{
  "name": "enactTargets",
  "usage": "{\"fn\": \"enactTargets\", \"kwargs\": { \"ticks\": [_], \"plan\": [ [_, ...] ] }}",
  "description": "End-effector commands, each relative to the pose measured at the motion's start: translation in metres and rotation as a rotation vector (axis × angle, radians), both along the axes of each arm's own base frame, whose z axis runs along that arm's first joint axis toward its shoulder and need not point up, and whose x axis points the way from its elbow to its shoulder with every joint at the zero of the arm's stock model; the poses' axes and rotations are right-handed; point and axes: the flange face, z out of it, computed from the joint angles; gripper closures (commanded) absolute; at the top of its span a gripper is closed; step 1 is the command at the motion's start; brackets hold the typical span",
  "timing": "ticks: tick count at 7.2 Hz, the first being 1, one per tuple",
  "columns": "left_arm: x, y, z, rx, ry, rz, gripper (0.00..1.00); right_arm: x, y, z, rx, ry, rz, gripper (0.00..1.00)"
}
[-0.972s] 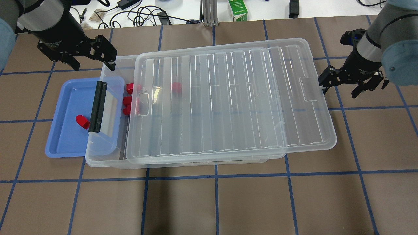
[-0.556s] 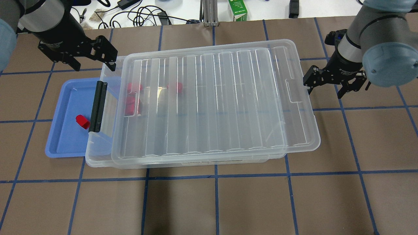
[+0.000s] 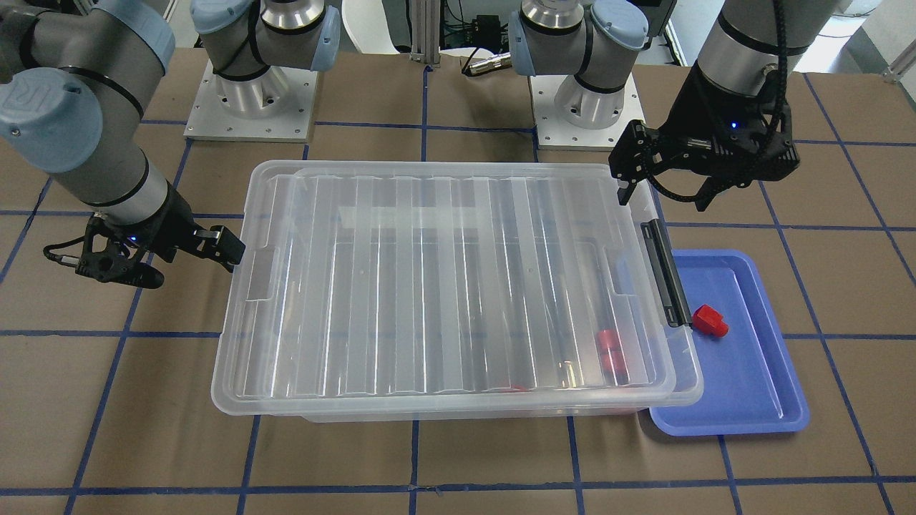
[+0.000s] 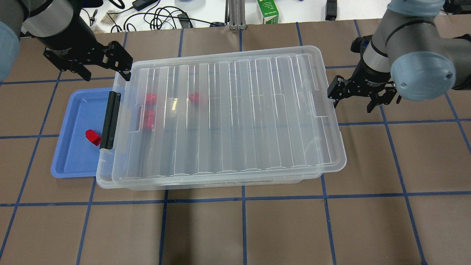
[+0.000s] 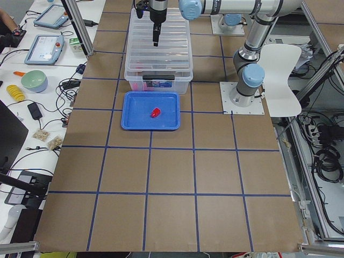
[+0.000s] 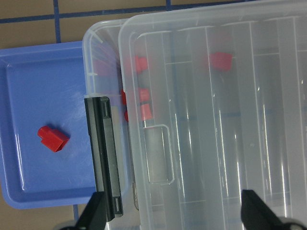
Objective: Place red block in blue tray from box
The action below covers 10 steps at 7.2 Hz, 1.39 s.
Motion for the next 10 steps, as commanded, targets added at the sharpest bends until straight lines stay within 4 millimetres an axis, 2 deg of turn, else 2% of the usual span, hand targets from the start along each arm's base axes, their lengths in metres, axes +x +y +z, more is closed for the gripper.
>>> {"fn": "enactTargets", "kwargs": {
  "ticks": [1, 2, 3, 4, 5, 6, 7, 8, 9, 10],
  "plan": [
    [0.0, 0.0, -0.001, 0.002, 0.0, 0.002, 0.0, 0.003, -0.003, 0.012, -0.026, 0.004, 0.001, 0.0],
    [0.0, 0.0, -0.001, 0.001, 0.0, 0.002, 0.0, 0.0, -0.013, 0.043, -0.071, 0.014, 0.004, 0.0],
    [0.0, 0.0, -0.001, 0.001, 0.0, 0.002, 0.0, 0.0, -0.014, 0.073, -0.038, 0.011, 0.003, 0.0],
    [0.0, 0.0, -0.001, 0.001, 0.0, 0.002, 0.0, 0.002, -0.008, 0.114, -0.027, 0.008, -0.002, 0.0],
    [0.0, 0.0, -0.002, 0.004, -0.001, 0.002, 0.0, 0.005, 0.015, 0.149, -0.02, 0.008, -0.035, 0.0],
    [0.0, 0.002, -0.001, 0.003, -0.001, 0.0, 0.0, 0.021, 0.032, 0.166, -0.038, 0.012, -0.058, 0.0],
    [0.0, 0.002, -0.002, 0.003, -0.001, 0.0, 0.0, 0.04, 0.041, 0.169, -0.043, 0.017, -0.028, 0.0],
    [0.0, 0.002, -0.001, 0.001, -0.001, 0.0, 0.0, 0.061, 0.045, 0.157, -0.017, 0.021, -0.064, 0.0],
    [0.0, 0.002, -0.001, 0.001, -0.001, 0.0, 0.0, 0.065, 0.052, 0.147, 0.001, 0.02, -0.053, 0.0],
    [0.0, 0.001, 0.0, 0.0, -0.002, 0.0, 0.0, 0.064, 0.054, 0.146, 0.001, 0.031, -0.052, 0.0]
  ]
}}
